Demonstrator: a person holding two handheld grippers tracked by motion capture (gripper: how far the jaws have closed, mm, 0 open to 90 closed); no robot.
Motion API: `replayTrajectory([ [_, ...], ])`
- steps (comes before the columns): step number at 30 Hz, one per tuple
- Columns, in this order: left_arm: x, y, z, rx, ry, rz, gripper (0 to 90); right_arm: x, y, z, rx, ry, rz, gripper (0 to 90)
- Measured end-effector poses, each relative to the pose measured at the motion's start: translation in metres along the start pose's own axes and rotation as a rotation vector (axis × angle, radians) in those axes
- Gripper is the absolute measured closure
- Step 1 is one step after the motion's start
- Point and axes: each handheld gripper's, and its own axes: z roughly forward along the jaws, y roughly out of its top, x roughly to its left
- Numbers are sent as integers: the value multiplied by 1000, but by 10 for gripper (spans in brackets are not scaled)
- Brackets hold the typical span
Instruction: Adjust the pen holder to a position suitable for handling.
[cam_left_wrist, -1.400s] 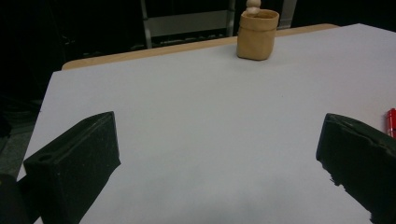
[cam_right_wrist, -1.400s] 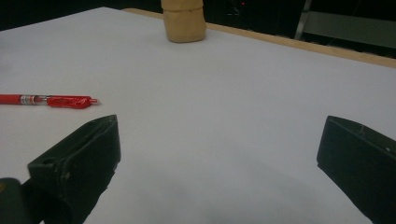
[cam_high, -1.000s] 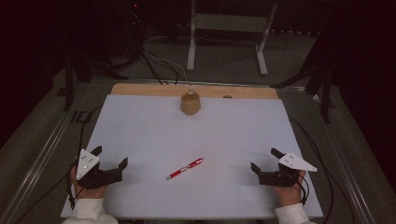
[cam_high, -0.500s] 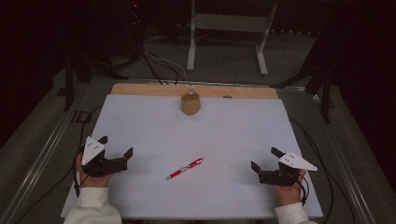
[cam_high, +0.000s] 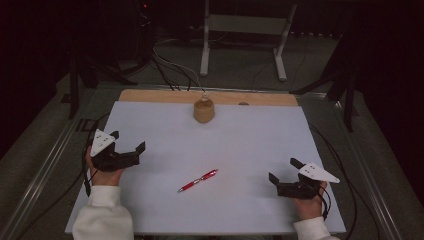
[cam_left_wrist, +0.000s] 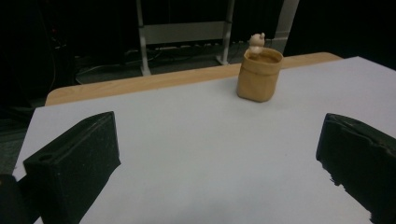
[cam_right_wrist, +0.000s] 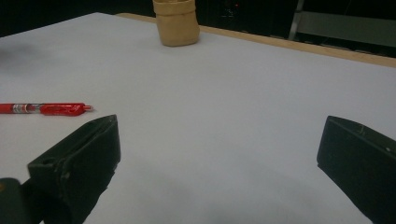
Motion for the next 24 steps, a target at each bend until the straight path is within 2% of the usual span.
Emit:
replayTrajectory([
  [11, 1, 12, 25, -1, -19, -16, 0, 0, 0, 0, -1, 0, 0, 0],
  [24, -4, 28, 55, 2, -28, -10, 0, 0, 0, 0, -6, -1, 2, 0],
])
